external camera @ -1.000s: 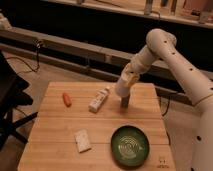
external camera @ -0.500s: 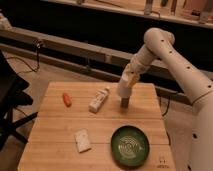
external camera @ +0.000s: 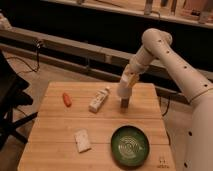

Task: Place the ceramic cup over the eraser

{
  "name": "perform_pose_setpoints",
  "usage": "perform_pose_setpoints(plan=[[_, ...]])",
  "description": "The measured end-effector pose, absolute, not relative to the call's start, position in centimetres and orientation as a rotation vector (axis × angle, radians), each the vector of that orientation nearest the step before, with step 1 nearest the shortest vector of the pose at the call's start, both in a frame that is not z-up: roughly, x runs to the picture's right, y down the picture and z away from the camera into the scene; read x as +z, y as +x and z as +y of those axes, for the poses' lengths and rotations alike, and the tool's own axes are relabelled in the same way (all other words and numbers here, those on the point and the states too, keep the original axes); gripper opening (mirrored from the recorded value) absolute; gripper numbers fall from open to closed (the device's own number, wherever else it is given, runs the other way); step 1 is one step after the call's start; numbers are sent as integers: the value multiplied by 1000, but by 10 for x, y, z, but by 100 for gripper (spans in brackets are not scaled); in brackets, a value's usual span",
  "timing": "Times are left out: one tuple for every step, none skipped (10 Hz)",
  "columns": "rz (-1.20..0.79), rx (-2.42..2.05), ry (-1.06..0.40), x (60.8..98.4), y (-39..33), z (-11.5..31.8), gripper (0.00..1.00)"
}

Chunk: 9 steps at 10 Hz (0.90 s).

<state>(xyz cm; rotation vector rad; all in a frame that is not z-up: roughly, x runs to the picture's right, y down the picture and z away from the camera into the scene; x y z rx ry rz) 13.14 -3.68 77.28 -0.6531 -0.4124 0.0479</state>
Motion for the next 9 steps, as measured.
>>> perform_pose_setpoints(plan=[[-410,49,-662,774,131,-33,62],[-409,50,-670,776,130,-30,74],[-407,50,-674,777,129,-28,79],[-407,51,-679,777,129,-26,80],[-410,53,-681,778,129,-25,80],[-414,55,-688,778,128,-24,80],[-414,56,-690,779,128,-23,74],[-411,61,-679,782,130,-25,62],[-409,61,-676,783,131,-25,51]])
